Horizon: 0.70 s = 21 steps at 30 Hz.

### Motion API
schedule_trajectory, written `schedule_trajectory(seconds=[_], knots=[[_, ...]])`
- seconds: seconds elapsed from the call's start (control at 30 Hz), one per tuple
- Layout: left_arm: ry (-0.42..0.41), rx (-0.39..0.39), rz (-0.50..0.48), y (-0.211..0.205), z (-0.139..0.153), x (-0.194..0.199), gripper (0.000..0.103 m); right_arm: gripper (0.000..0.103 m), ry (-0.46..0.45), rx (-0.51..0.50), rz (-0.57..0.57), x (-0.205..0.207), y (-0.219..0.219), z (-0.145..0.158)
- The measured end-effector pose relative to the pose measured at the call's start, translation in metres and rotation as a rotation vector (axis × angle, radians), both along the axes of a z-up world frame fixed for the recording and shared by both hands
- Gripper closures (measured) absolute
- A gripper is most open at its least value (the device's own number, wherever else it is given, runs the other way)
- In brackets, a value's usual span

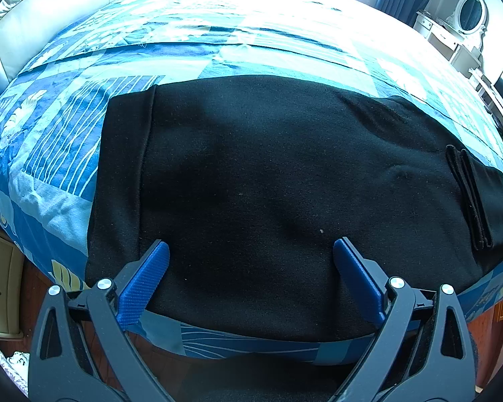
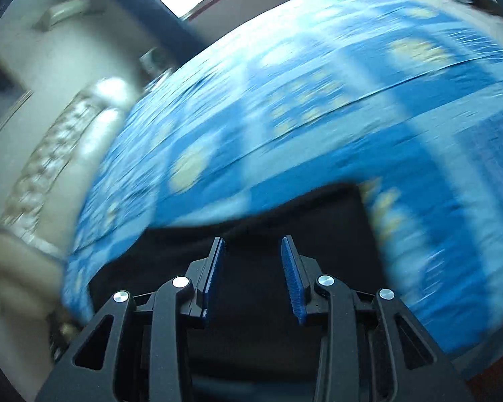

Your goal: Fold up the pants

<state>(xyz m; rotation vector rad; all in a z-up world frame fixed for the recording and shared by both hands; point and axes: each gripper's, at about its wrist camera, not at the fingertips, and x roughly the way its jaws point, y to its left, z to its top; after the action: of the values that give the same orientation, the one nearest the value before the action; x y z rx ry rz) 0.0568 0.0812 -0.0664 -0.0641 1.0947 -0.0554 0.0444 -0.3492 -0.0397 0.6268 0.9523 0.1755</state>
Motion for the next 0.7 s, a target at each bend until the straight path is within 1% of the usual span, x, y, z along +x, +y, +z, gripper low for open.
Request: schedule_trajectory(seconds=[0.1,0.17,0.2,0.23,0.27,0.37,0.43,0.47,0.53,0.57,0.6,0.63,0.67,0.7], knots=[[0.001,-0.004,-0.003,0.000,0.000,0.000,0.005,0.067,0.041,0.030,0.138,0.001,0.054,-0.016],[0.005,-0.008,-0.008,0.001,0.000,0.000,0.005,0.067,0.069,0.021,0.169,0.003,0.075,-0.028],[0.006,-0.010,-0.011,0.001,0.001,0.000,0.005,0.067,0.105,0.014,0.188,0.005,0.082,-0.037],[0.003,-0.009,-0.013,0.002,0.003,0.000,0.005,0.066,0.124,-0.002,0.193,0.006,0.088,-0.044],[-0.008,0.001,-0.012,0.004,0.007,0.000,0.005,0.066,0.117,-0.015,0.193,0.003,0.092,-0.045],[-0.088,0.022,0.013,0.019,0.028,-0.002,0.005,0.066,0.120,-0.025,0.200,0.002,0.091,-0.044],[-0.123,0.007,0.040,0.038,0.036,-0.001,0.005,0.064,0.112,-0.035,0.203,-0.001,0.092,-0.043],[-0.125,-0.032,0.063,0.056,0.036,0.001,0.005,0.063,0.101,-0.045,0.211,-0.002,0.095,-0.045],[-0.093,-0.143,0.089,0.082,0.030,0.004,0.006,0.058,0.085,-0.063,0.225,0.000,0.099,-0.045],[-0.059,-0.233,0.100,0.101,0.022,0.008,0.008,0.057,0.080,-0.068,0.229,-0.002,0.101,-0.044],[-0.034,-0.296,0.108,0.115,0.015,0.011,0.012,0.055,0.073,-0.074,0.235,-0.002,0.101,-0.044],[-0.019,-0.329,0.115,0.124,0.010,0.013,0.018,0.054,0.069,-0.077,0.239,-0.002,0.104,-0.044],[-0.001,-0.357,0.119,0.134,0.005,0.017,0.020,0.053,0.064,-0.076,0.241,-0.001,0.105,-0.044],[-0.001,-0.367,0.120,0.141,0.004,0.022,0.020,0.051,0.061,-0.072,0.240,-0.002,0.105,-0.045]])
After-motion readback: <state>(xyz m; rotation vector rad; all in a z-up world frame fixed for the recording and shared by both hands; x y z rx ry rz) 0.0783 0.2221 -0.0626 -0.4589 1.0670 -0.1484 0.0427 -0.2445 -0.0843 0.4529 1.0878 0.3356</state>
